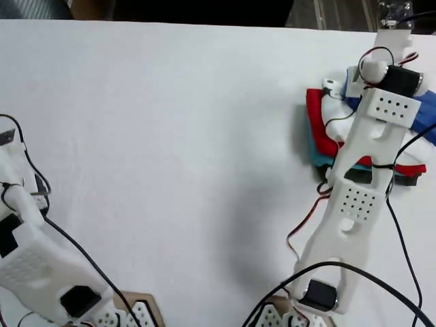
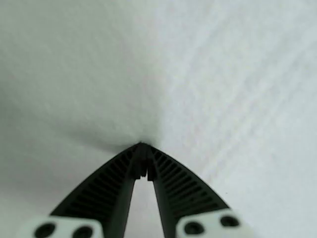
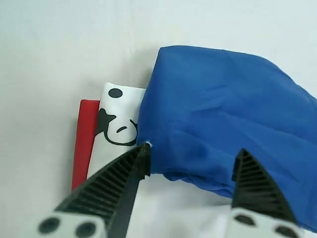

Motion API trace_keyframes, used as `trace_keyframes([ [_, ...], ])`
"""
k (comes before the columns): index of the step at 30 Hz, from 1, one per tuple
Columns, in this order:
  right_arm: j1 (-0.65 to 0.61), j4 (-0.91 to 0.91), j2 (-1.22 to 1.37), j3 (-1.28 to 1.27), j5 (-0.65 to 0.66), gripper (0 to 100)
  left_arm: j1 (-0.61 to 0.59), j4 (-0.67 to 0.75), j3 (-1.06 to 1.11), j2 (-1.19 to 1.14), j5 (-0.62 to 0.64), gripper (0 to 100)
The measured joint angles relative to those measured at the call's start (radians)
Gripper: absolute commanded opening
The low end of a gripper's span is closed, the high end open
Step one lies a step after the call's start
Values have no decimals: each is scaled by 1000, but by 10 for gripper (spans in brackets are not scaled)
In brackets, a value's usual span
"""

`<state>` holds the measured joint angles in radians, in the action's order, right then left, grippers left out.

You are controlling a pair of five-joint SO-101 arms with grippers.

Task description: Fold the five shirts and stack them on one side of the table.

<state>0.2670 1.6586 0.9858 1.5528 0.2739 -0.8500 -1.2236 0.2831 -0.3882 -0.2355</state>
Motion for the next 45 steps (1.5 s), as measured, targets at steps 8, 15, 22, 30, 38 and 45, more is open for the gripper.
trace_keyframes([
  [8,2,-43,64,-15,0,272,0,0,0,0,0,27],
  [15,41,-78,68,-15,29,272,0,0,0,0,0,27],
  [22,64,-74,115,-15,123,269,0,0,0,0,0,27],
  [30,74,-60,124,-15,130,26,0,0,0,0,0,27],
  [38,78,-63,124,-15,130,20,0,0,0,0,0,27],
  [45,78,-14,121,77,198,20,0,0,0,0,0,27],
])
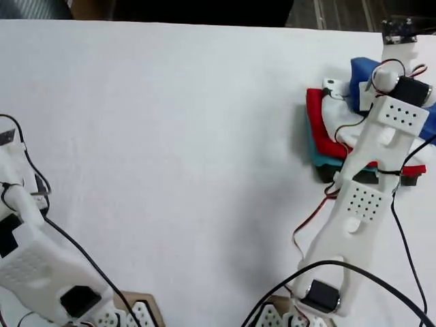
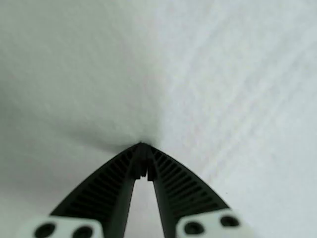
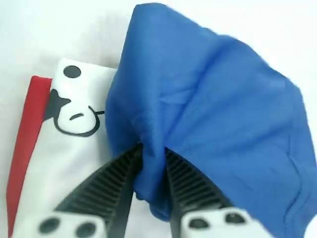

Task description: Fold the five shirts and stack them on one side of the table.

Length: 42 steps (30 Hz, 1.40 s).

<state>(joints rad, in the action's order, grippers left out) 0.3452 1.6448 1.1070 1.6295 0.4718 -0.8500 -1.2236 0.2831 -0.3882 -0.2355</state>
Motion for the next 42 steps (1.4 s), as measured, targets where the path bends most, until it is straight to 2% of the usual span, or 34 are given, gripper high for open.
trace_keyframes([
  [13,31,57,-207,0,23,19,0,0,0,0,0,27],
  [24,40,64,-224,-52,48,19,0,0,0,0,0,27],
  [30,41,72,-365,-242,48,19,0,0,0,0,0,27],
  [36,11,71,-575,-563,48,20,0,0,0,0,0,27],
  [42,-12,15,-638,-787,28,20,0,0,0,0,0,27],
])
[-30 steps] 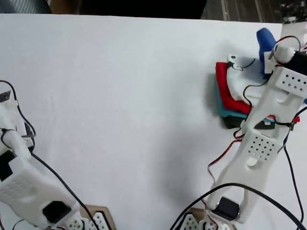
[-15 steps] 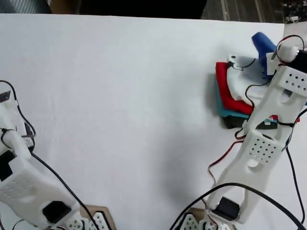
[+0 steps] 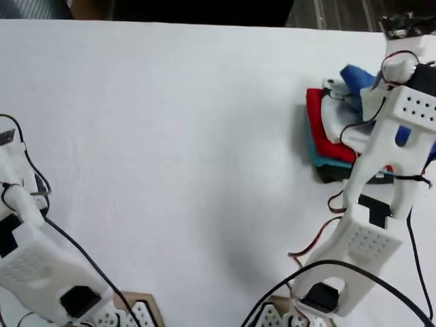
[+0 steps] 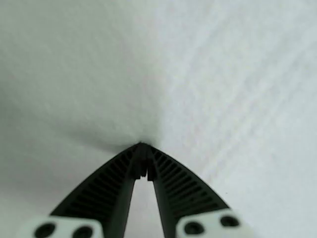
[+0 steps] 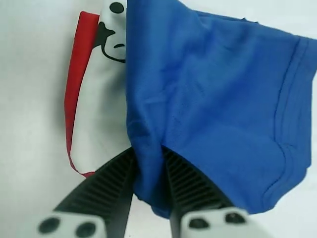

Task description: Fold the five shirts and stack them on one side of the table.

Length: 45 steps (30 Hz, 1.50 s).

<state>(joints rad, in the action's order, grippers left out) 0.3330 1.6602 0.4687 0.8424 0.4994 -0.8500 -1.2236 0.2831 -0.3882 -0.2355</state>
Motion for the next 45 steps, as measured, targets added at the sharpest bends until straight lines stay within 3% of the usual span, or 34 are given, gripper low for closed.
trace_keyframes([
  [16,-114,-18,-199,-187,-2,20,0,0,0,0,0,27],
  [26,-117,-305,-212,-519,-2,27,0,0,0,0,0,27],
  [34,-118,-325,-256,-571,-2,317,0,0,0,0,0,27],
  [45,-115,-371,-637,-577,-11,304,0,0,0,0,0,27],
])
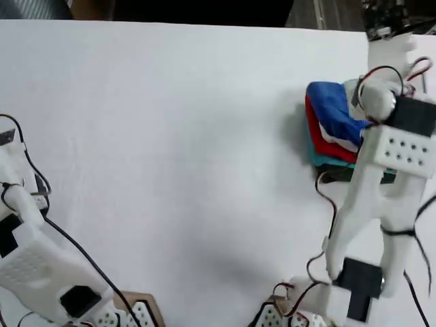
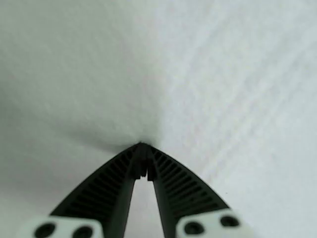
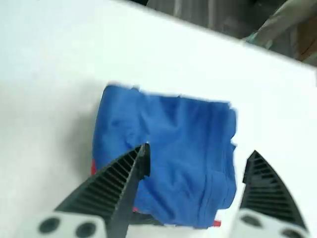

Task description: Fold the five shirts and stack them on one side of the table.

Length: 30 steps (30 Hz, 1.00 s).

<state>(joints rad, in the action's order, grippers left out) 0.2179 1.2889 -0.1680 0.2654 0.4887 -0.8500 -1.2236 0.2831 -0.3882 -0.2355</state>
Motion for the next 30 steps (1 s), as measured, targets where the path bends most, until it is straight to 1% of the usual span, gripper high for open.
trace_keyframes([
  [3,51,-84,-11,-28,-44,304,0,0,0,0,0,27],
  [6,114,-193,48,-72,-61,296,0,0,0,0,0,27],
  [12,222,-334,333,-51,-64,189,0,0,0,0,0,27],
  [15,285,-325,465,31,-64,196,0,0,0,0,0,27],
  [17,308,-285,526,94,-64,207,0,0,0,0,0,27],
  [25,325,-176,683,245,-64,207,0,0,0,0,0,27],
  [27,325,-161,698,261,-64,172,0,0,0,0,0,27],
  [30,325,-157,710,267,-64,52,0,0,0,0,0,27],
])
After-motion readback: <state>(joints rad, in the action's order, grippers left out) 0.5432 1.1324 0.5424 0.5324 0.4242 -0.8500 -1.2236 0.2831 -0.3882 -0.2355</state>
